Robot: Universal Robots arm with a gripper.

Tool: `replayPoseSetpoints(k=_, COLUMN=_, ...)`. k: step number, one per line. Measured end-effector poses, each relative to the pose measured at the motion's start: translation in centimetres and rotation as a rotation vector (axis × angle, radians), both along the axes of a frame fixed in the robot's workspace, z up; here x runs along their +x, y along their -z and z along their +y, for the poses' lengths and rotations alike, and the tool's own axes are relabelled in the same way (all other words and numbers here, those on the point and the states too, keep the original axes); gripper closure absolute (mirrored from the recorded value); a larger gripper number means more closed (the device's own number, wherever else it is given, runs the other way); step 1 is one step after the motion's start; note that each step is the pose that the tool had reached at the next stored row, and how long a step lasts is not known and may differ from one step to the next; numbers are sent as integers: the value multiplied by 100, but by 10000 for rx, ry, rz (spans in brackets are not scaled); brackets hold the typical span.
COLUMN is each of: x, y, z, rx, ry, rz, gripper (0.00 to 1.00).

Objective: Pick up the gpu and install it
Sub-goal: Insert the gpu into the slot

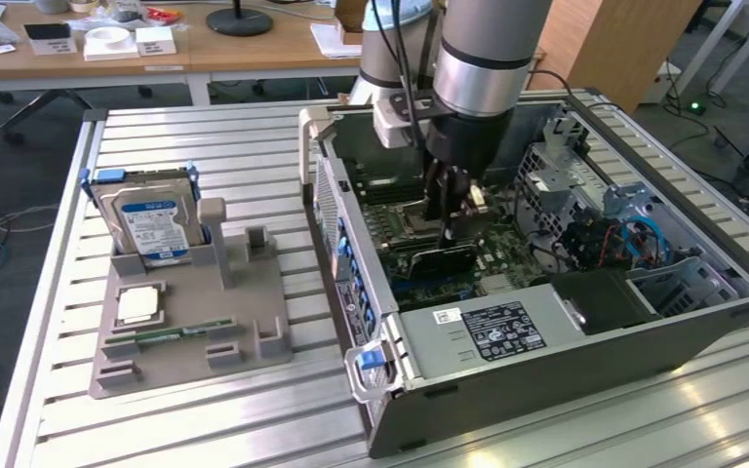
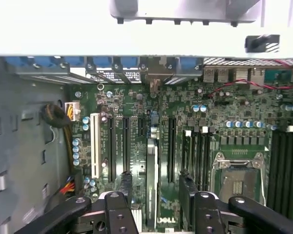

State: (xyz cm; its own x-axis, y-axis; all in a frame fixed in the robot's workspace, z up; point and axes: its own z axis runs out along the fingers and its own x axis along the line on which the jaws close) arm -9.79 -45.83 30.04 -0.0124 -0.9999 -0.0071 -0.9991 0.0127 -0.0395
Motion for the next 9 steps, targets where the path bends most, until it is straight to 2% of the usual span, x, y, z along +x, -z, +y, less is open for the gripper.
replayPoseSetpoints(k=3, x=0, y=-53, z=0, rx=-3, ry=0, rz=0, gripper=49)
replayPoseSetpoints(k=9, x=0, y=-55, z=0, rx=-3, ry=0, rz=0, gripper=49)
